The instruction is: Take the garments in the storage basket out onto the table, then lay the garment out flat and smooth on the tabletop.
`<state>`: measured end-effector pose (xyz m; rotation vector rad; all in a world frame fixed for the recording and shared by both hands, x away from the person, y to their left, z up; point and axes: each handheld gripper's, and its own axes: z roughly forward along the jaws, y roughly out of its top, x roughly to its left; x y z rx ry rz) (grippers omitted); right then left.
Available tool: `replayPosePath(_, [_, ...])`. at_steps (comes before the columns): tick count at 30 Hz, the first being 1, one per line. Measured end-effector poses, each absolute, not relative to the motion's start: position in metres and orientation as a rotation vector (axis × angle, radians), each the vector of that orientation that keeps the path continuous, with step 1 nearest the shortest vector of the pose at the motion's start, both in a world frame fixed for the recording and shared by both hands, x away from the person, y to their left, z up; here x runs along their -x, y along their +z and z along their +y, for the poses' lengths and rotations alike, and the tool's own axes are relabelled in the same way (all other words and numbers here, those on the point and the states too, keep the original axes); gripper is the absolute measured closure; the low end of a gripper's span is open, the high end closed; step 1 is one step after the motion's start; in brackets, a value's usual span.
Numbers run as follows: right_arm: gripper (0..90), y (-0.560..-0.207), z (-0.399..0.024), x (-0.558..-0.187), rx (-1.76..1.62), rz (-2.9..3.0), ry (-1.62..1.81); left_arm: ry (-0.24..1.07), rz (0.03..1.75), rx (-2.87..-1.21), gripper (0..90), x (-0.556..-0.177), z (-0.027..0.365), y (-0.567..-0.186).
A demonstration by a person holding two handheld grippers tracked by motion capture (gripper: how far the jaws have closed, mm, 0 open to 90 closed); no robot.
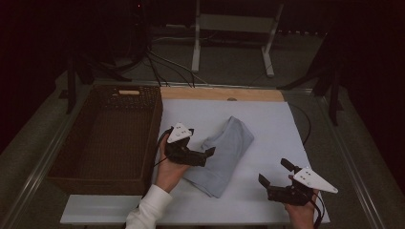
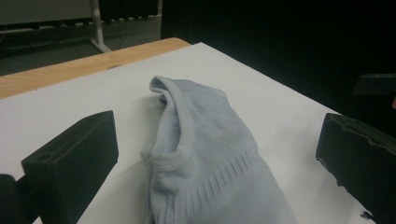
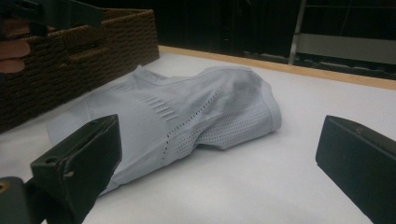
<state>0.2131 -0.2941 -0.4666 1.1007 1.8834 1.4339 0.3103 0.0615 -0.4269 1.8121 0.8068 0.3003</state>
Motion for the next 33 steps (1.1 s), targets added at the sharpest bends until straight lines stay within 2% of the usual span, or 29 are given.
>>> replayPosePath(12, [0.6,-0.467,-0.293,-0.214,-1.102,1.89,1.428,0.328,0.821,-1.757,0.0,-0.299,0.08,-0.423])
replayPosePath(23, [0.6,-0.468,-0.292,-0.215,-1.105,1.899,1.423,0.29,0.84,-1.745,0.1,-0.294,0.089,-0.432])
replayPosePath(33, [0.5,-0.471,-0.288,-0.218,-1.132,1.944,1.408,0.337,0.85,-1.741,0.2,-0.293,0.094,-0.433])
